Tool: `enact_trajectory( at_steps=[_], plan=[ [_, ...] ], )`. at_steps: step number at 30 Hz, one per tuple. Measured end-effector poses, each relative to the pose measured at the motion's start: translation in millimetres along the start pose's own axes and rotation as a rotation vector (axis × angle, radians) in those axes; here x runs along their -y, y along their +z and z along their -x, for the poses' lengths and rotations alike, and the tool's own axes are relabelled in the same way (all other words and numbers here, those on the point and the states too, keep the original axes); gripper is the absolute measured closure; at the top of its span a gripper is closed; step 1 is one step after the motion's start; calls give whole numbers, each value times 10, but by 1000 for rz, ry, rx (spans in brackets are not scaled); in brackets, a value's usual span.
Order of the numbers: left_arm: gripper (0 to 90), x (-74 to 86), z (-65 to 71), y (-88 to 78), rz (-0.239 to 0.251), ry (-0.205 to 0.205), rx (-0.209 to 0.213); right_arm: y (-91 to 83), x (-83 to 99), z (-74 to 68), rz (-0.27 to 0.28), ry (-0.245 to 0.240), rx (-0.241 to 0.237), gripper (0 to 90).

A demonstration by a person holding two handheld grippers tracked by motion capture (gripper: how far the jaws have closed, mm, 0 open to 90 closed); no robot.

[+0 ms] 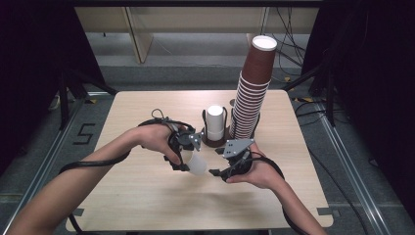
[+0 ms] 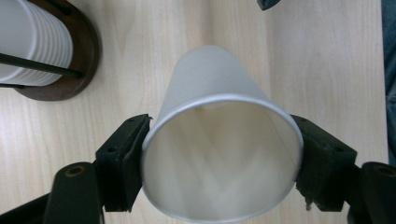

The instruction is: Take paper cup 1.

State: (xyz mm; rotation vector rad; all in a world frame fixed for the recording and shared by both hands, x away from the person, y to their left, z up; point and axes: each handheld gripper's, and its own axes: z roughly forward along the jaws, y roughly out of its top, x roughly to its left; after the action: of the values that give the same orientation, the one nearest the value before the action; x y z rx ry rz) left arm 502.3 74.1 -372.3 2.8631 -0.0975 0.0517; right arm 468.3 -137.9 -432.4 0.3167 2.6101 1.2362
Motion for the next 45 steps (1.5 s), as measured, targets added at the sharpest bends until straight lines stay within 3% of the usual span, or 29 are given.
enact_trajectory(
  at_steps=[6,8,11,27,29,31,32,34,38,39,40,43,44,45],
  plan=[
    [263,-6,-8,13,-41,4,13,44,-38,-34,18,-7,-13,274],
    [263,-10,-7,15,-50,-1,18,68,-69,-35,36,-41,-9,274],
    [264,-23,-6,11,-70,12,25,97,-90,-67,36,-31,-20,275],
    [264,-80,7,-2,-75,44,29,296,-144,-139,68,-39,-63,271],
    [264,-83,23,8,-58,25,32,326,-149,-153,64,-34,-76,270],
    [264,-90,9,-7,-75,49,29,345,-156,-155,68,-39,-72,270],
    [264,-90,9,-7,-71,48,33,355,-160,-146,70,-56,-71,270],
    [264,-88,12,-8,-70,48,31,377,-157,-165,63,-22,-88,269],
    [264,-89,10,-14,-70,54,33,415,-160,-160,64,-41,-83,270],
    [264,-89,25,-5,-46,36,37,428,-158,-162,62,-36,-91,271],
    [264,-95,11,-18,-66,63,34,433,-159,-161,64,-38,-88,271],
    [264,-97,29,-13,-51,44,39,448,-156,-170,59,-23,-100,273],
    [264,-109,13,-23,-67,77,39,460,-157,-163,63,-34,-94,276],
    [263,-109,13,-23,-67,77,39,460,-157,-163,63,-34,-94,276]
  ],
)
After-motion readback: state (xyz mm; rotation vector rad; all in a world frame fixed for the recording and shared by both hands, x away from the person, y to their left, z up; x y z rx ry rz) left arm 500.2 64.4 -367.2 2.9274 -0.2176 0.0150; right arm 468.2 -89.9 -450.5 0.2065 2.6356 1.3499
